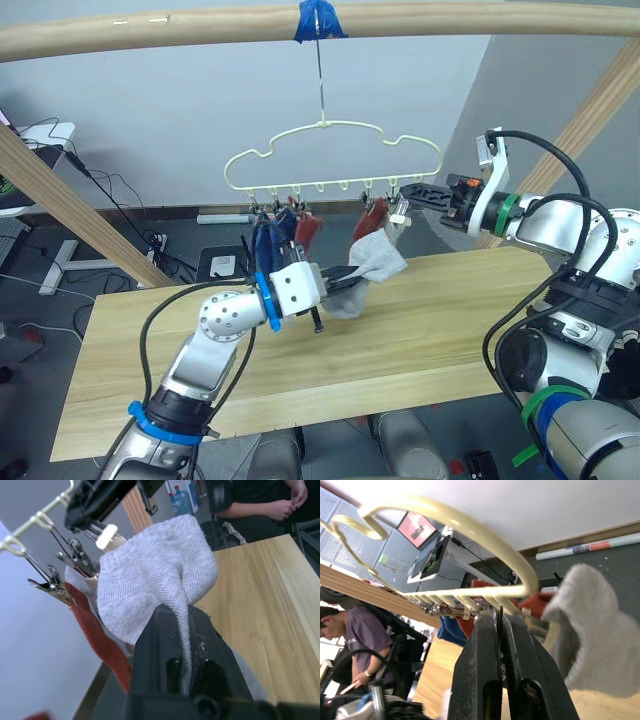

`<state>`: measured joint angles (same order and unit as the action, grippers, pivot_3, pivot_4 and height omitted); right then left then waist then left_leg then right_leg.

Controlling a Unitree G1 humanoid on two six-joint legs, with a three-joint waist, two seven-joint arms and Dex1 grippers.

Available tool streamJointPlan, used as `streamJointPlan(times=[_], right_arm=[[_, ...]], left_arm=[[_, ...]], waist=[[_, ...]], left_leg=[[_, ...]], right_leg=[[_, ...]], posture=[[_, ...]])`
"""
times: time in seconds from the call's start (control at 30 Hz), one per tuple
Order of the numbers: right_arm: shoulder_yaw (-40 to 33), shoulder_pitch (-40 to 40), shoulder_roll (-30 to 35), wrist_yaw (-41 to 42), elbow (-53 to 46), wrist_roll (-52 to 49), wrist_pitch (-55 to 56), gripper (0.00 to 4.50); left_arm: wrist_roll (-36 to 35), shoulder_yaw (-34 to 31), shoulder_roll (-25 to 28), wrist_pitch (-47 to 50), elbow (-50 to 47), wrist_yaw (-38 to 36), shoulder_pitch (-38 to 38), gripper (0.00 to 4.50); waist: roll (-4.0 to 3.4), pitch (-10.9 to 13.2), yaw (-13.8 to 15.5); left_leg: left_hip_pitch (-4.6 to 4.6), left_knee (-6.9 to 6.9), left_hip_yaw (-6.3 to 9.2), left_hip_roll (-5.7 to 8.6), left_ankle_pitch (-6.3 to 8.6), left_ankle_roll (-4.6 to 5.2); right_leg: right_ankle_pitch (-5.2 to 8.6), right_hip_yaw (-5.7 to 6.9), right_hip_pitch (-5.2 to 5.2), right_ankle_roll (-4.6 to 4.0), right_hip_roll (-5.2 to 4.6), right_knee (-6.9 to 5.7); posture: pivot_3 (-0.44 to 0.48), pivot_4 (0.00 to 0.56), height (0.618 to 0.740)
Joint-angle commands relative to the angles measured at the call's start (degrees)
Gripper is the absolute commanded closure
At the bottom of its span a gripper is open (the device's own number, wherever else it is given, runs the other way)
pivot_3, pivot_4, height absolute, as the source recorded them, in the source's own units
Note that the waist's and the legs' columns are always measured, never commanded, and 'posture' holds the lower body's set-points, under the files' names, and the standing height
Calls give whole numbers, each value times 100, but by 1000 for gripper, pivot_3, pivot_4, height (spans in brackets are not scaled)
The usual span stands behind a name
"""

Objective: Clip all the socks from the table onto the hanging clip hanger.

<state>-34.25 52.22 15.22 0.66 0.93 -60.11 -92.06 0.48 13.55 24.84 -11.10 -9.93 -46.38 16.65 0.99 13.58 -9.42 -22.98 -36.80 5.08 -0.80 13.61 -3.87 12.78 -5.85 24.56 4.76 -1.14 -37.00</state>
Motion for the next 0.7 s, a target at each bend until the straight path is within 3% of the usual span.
streamJointPlan(times=[0.03, 0.7], right_arm=[[-23, 109, 69, -381, -25, -720, -44, 4500], [107, 10, 69, -1702, 239, -2122, 69, 4500]], left_arm=[[55, 62, -65, -152, -11, 130, 117, 4486], [173, 102, -171, -248, 265, 324, 524, 4486]], waist=[[0, 0, -20], [0, 0, -43]], left_leg=[[1, 0, 0, 0, 0, 0], [1, 2, 1, 0, 0, 1]], right_leg=[[0, 0, 0, 0, 0, -1], [1, -1, 0, 1, 2, -2]], posture=[[-174, 191, 740], [-171, 196, 740]])
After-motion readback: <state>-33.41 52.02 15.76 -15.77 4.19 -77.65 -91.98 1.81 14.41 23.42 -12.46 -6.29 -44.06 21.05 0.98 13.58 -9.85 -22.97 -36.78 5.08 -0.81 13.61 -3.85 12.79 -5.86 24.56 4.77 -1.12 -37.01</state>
